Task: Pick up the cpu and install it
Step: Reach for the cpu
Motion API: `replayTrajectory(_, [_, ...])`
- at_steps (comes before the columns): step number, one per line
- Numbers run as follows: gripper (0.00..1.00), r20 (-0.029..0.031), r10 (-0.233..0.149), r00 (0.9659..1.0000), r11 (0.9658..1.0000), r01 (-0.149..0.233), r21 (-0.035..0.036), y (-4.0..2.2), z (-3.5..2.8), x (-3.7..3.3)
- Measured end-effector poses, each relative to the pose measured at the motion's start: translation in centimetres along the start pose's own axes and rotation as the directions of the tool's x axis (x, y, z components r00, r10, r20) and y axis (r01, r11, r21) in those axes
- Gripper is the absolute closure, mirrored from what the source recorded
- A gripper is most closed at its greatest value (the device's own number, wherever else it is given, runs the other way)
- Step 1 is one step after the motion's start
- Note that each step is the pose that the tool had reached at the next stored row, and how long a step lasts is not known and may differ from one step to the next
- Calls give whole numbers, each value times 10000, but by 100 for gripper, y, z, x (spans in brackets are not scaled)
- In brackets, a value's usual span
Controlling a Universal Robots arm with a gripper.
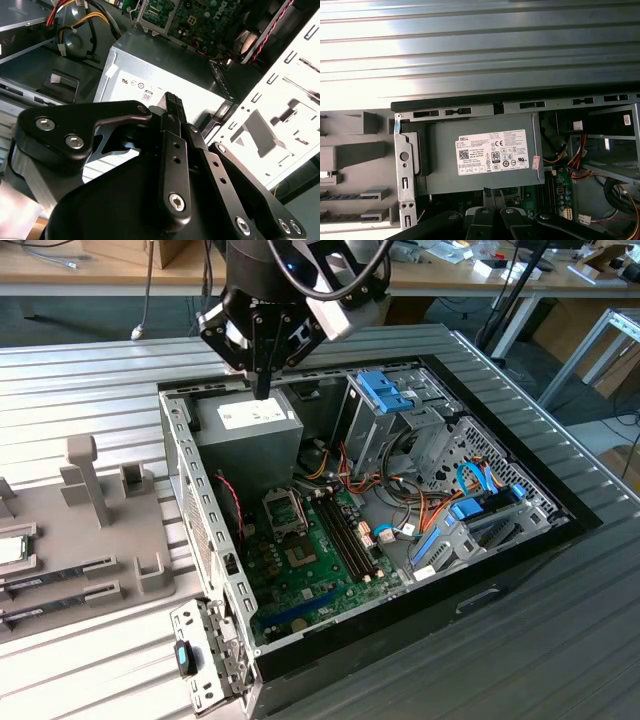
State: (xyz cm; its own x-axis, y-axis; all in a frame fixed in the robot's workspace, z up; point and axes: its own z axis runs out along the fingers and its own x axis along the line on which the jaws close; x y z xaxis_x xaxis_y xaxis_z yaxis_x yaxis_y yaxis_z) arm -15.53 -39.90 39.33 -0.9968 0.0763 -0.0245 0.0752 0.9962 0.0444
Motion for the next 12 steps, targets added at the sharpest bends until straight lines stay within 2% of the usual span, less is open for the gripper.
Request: replayTrajectory(12, [89,0,-1,10000,10000,1,0,-6,-2,80])
